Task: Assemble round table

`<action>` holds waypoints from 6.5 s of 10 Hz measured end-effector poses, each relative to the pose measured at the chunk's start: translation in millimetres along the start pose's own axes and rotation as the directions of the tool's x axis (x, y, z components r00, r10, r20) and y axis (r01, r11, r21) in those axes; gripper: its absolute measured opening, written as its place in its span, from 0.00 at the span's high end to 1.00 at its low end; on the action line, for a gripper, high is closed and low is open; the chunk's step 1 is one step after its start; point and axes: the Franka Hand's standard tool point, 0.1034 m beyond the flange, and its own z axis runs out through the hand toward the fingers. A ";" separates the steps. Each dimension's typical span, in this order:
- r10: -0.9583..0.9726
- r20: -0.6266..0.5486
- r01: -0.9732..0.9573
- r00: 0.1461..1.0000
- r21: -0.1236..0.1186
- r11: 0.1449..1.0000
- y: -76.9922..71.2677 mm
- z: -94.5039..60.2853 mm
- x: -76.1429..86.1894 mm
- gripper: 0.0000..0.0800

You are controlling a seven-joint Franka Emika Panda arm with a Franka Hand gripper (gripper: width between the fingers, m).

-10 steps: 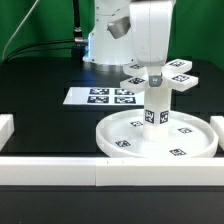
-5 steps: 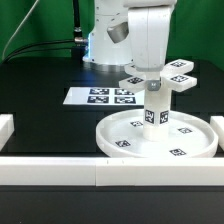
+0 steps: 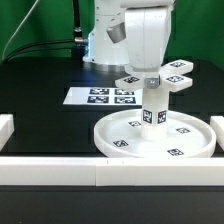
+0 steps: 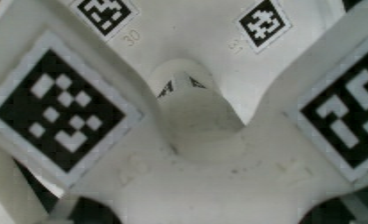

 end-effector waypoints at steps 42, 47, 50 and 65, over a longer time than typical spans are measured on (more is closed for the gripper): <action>0.158 0.160 -0.132 -0.974 0.164 -0.978 -0.4 -28.8 14.3 0.19; 0.541 0.076 -0.526 -0.838 0.155 -0.836 -3.4 -24.5 24.0 0.19; 0.760 0.028 -0.747 -0.649 0.163 -0.644 -1.9 -27.0 26.8 0.19; 0.755 -0.077 -0.758 0.651 0.001 0.653 2.2 -19.4 32.9 0.19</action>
Offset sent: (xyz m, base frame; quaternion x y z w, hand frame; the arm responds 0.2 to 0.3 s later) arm -0.0043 -0.0027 -0.0083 0.0146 -0.0127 0.2528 0.9673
